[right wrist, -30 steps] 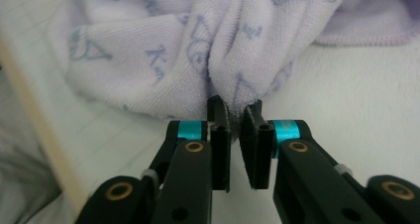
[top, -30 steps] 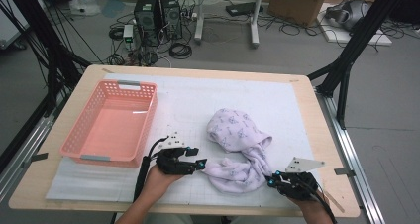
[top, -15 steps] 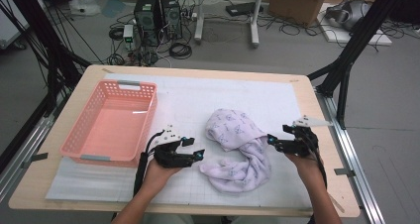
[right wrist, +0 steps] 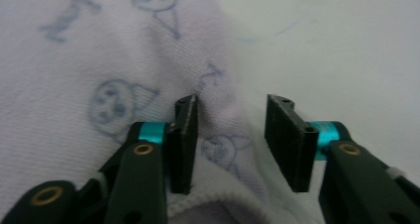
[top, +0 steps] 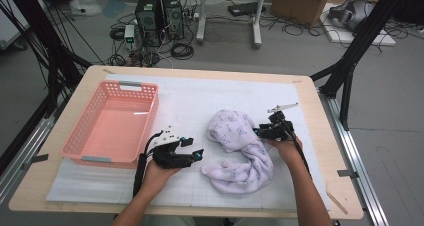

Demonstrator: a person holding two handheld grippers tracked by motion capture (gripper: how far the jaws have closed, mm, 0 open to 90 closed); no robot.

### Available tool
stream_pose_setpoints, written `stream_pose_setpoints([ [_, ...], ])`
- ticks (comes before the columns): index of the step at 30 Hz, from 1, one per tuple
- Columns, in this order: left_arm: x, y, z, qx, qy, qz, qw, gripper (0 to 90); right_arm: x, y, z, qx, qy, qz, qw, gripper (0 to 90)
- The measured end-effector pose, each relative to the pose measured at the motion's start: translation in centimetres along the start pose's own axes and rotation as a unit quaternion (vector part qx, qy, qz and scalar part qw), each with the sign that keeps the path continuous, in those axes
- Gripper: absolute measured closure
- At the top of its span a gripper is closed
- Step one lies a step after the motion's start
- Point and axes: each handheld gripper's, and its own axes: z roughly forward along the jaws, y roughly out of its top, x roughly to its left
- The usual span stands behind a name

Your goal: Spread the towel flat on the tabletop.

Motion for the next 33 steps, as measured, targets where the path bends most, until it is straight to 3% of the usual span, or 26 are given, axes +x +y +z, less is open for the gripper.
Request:
stream_pose_setpoints([
  [1, 0.0, 0.0, 0.0, 0.000, 0.000, 0.000, 1.0000, 38.7, 0.1, 0.2, 0.0, 0.001, 0.018, -0.011, 0.9998, 74.0],
  [5, 0.2, -0.1, 0.0, 0.000, 0.001, -0.006, 1.0000, 39.2, 0.4, 0.9, 0.0, 0.025, 0.026, -0.038, 0.9986, 83.6],
  [6, 0.2, -0.1, 0.0, 0.001, 0.002, -0.006, 1.0000, 39.5, 0.4, 1.9, -0.4, 0.012, 0.004, -0.059, 0.9982, 84.5],
  [8, 0.2, -0.1, 0.0, 0.002, 0.001, -0.007, 1.0000, 39.6, 0.4, 3.2, -0.8, -0.026, -0.022, -0.064, 0.9974, 84.7],
  [11, 0.3, -0.2, -0.1, -0.002, 0.003, -0.011, 0.9999, 39.7, 0.8, 5.3, -1.2, -0.078, -0.074, -0.080, 0.9910, 84.7],
  [13, 0.4, -0.2, -0.3, -0.001, 0.005, -0.012, 0.9999, 39.9, 1.0, 6.7, -1.2, -0.111, -0.105, -0.088, 0.9843, 84.7],
  [16, 0.5, -0.3, -0.4, -0.003, 0.006, -0.016, 0.9999, 39.9, 1.3, 8.3, -0.9, -0.134, -0.111, -0.084, 0.9812, 84.4],
  [17, 0.6, -0.3, -0.5, -0.003, 0.007, -0.016, 0.9998, 39.9, 1.4, 8.6, -0.7, -0.135, -0.105, -0.080, 0.9820, 84.3],
  [20, 0.8, -0.4, -0.5, -0.003, 0.007, -0.021, 0.9997, 39.9, 1.7, 9.0, -0.6, -0.142, -0.109, -0.090, 0.9796, 84.3],
  [21, 0.7, -0.5, -0.5, -0.004, 0.005, -0.023, 0.9997, 39.9, 1.8, 9.2, -0.7, -0.160, -0.128, -0.106, 0.9729, 84.4],
  [22, 0.7, -0.5, -0.5, -0.003, 0.005, -0.023, 0.9997, 39.9, 1.8, 9.2, -0.7, -0.160, -0.128, -0.106, 0.9729, 84.4],
  [23, 0.6, -0.5, -0.5, -0.004, 0.003, -0.023, 0.9997, 40.0, 1.8, 9.3, -0.7, -0.170, -0.146, -0.113, 0.9679, 84.4],
  [24, 0.5, -0.6, -0.4, -0.004, 0.001, -0.025, 0.9997, 39.9, 1.3, 9.3, -0.7, -0.189, -0.181, -0.105, 0.9595, 84.4],
  [25, 0.4, -0.6, -0.3, -0.002, -0.001, -0.024, 0.9997, 39.9, 1.3, 9.3, -0.7, -0.189, -0.181, -0.105, 0.9595, 84.4],
  [26, 0.2, -0.8, -0.1, 0.002, -0.004, -0.021, 0.9998, 39.9, 0.6, 9.0, -0.8, -0.197, -0.211, -0.066, 0.9551, 82.3],
  [27, 0.2, -0.8, -0.1, 0.002, -0.004, -0.021, 0.9998, 39.9, 0.2, 8.8, -0.9, -0.200, -0.214, -0.039, 0.9553, 77.6],
  [28, 0.2, -0.8, -0.1, 0.004, -0.005, -0.021, 0.9998, 39.9, 0.2, 8.8, -0.9, -0.200, -0.214, -0.039, 0.9553, 77.6],
  [29, 0.2, -0.8, 0.0, 0.005, -0.003, -0.020, 0.9998, 40.0, -0.4, 8.4, -1.3, -0.205, -0.209, 0.001, 0.9561, 69.9],
  [33, 0.3, -0.9, 0.0, 0.006, -0.002, -0.023, 0.9997, 41.1, -0.5, 7.7, -2.6, -0.206, -0.173, 0.006, 0.9631, 65.4],
])
